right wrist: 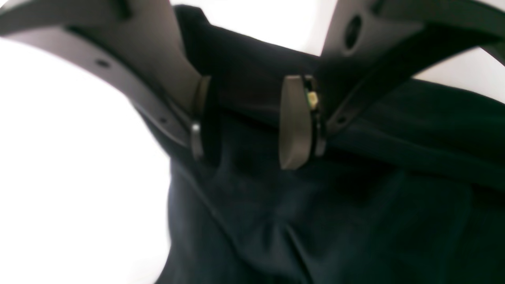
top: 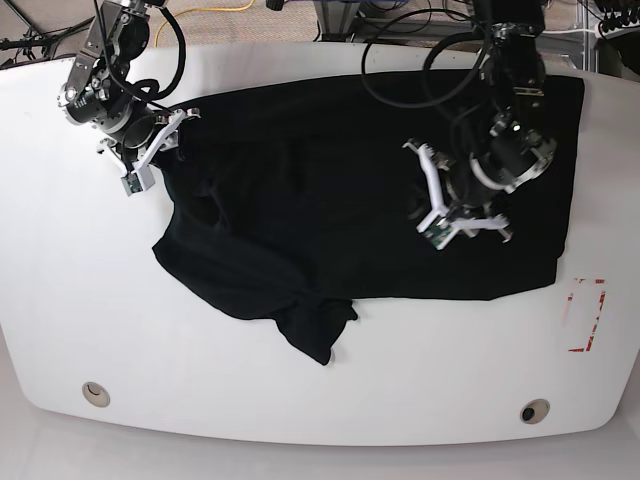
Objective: Fold the T-shirt properly
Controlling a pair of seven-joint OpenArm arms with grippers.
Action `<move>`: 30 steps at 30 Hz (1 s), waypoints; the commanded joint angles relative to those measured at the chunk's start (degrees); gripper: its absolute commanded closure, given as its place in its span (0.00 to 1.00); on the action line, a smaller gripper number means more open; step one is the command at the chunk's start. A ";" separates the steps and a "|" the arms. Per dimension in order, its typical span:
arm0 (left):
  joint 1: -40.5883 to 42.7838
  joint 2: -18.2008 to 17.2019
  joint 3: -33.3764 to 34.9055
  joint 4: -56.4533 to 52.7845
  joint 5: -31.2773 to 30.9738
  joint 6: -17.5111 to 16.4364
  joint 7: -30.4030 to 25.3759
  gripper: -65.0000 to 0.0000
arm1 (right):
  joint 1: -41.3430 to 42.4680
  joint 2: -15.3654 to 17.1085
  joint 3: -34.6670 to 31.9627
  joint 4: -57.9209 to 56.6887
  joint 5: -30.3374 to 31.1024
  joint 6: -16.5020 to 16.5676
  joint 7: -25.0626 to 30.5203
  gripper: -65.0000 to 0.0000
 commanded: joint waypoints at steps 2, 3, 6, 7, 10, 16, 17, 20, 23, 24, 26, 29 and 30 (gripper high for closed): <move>-2.61 3.04 5.99 -1.63 2.45 -0.03 -1.03 0.69 | 0.53 1.40 0.17 0.81 0.66 0.06 1.63 0.65; -3.14 4.36 7.75 -2.51 3.50 -0.03 -1.03 0.69 | 0.62 1.40 0.17 0.72 0.66 0.06 1.63 0.65; -3.93 8.22 12.32 -5.50 6.14 -0.03 -1.12 0.69 | 1.23 1.57 0.17 0.63 0.58 0.06 2.07 0.65; -4.02 9.72 13.55 -6.91 6.93 -0.03 -1.21 0.69 | 1.32 1.57 0.17 0.63 0.58 0.06 2.50 0.65; -4.63 10.15 16.01 -11.74 8.69 -0.03 -1.65 0.69 | 1.58 1.57 0.17 0.37 -0.92 0.06 3.03 0.65; -5.42 10.15 20.59 -22.47 8.95 -0.03 -8.59 0.69 | 1.76 0.96 0.09 -0.42 -4.96 0.06 3.12 0.65; -5.42 10.15 20.59 -24.05 9.04 -0.03 -9.91 0.69 | 1.76 0.87 0.09 -0.60 -4.96 0.06 3.12 0.65; -5.51 10.15 19.97 -28.62 8.86 1.15 -11.40 0.69 | 1.41 0.78 0.26 -1.48 -5.40 0.06 3.21 0.65; -5.51 10.15 18.56 -30.21 8.86 3.17 -12.63 0.69 | 1.14 0.78 0.53 -2.09 -5.40 0.06 3.21 0.65; -5.51 10.15 18.04 -30.03 8.86 3.26 -12.81 0.69 | 0.97 0.78 0.53 -2.09 -5.40 0.06 3.21 0.65; -5.51 10.15 17.16 -29.41 8.86 3.26 -12.81 0.69 | -0.26 0.78 0.61 -1.83 -5.49 0.06 3.21 0.65; -5.51 10.15 16.28 -28.54 8.86 3.26 -12.72 0.69 | -1.58 0.87 0.61 -1.30 -5.05 0.06 3.21 0.65; -5.51 9.81 16.19 -28.27 8.86 3.26 -12.72 0.69 | -1.93 1.05 0.61 -0.95 -5.14 0.06 3.21 0.65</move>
